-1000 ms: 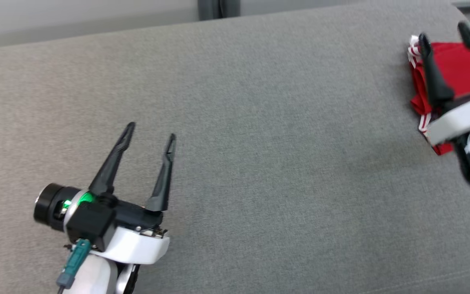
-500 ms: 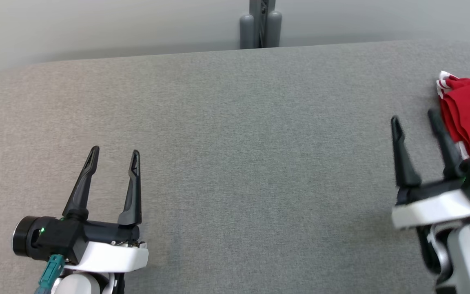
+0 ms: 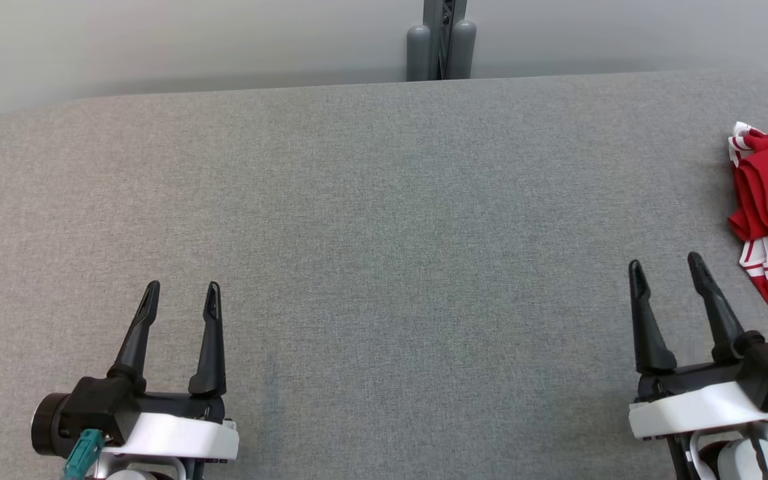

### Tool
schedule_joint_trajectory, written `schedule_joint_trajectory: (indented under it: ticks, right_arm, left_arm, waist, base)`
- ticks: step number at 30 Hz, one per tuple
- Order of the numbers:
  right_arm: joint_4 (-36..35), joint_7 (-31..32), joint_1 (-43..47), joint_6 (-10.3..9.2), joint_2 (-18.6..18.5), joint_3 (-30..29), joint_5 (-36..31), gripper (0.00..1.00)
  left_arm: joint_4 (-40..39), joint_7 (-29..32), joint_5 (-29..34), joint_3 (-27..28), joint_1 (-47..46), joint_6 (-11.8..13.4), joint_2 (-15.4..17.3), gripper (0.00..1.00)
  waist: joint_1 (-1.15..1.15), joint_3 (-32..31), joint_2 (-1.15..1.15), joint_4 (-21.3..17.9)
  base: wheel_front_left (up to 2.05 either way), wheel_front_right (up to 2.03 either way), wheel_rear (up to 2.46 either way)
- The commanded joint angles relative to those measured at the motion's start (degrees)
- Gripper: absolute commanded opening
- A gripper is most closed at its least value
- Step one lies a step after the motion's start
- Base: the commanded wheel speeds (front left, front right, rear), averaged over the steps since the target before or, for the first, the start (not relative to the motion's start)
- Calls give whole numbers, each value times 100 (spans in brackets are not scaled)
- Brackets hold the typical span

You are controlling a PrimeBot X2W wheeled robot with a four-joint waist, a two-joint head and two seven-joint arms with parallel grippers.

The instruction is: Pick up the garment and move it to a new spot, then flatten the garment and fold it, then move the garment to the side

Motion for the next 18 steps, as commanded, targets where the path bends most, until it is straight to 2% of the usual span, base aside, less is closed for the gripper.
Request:
schedule_joint_trajectory:
  ticks: [1,3,18]
  right_arm:
    - [-7,-28,49,1,0,18,-46,100]
    - [-17,-28,59,1,3,11,-47,100]
    - [99,-29,33,1,8,118,-122,100]
  left_arm:
    - [15,6,-49,37,61,55,17,100]
    - [60,6,-166,59,75,114,17,100]
    - [40,6,-234,52,-44,98,16,100]
  waist:
    - [0,0,0,-3]
    - [0,13,0,2]
    - [0,30,0,20]
  base:
    - [0,0,0]
    - [0,0,0]
    - [0,0,0]
